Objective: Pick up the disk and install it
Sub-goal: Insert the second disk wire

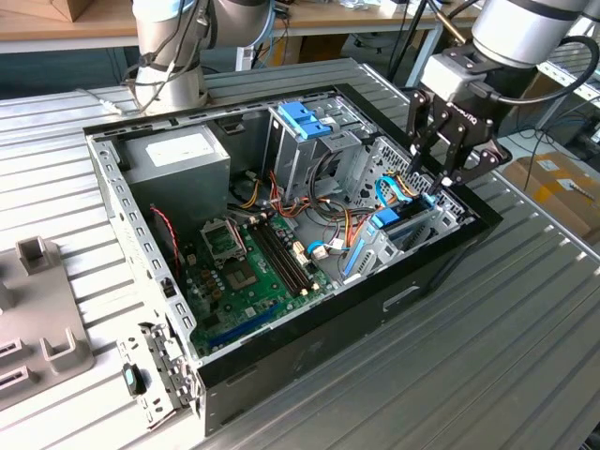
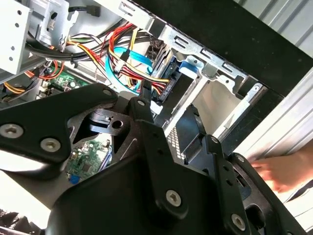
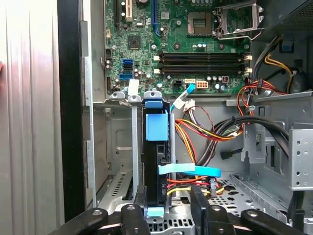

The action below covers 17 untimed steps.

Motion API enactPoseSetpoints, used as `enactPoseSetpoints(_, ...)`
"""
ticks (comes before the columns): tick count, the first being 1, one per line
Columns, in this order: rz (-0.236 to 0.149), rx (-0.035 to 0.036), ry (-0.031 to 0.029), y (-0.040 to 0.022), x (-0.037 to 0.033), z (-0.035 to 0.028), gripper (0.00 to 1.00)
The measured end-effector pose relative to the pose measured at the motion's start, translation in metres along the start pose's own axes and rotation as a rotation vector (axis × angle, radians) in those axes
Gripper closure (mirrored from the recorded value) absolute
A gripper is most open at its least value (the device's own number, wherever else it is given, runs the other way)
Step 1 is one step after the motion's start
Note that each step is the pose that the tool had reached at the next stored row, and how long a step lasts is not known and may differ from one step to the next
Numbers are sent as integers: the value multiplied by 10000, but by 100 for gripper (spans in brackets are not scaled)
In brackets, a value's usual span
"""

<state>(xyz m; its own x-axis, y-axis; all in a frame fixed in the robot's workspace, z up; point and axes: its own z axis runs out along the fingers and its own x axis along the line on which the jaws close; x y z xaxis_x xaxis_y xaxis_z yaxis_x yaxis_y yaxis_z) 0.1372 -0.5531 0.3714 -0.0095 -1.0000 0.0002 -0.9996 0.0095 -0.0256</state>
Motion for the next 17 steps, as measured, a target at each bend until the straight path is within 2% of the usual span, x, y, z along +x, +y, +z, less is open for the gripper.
enactPoseSetpoints(2, 0, 0, 4, 0, 0, -7, 52)
enactPoseSetpoints(4, -1, 0, 6, 37, 0, -9, 52)
enactPoseSetpoints(9, 0, 0, 4, 219, 2, -8, 52)
enactPoseSetpoints(17, 0, 0, 4, 234, 2, -8, 52)
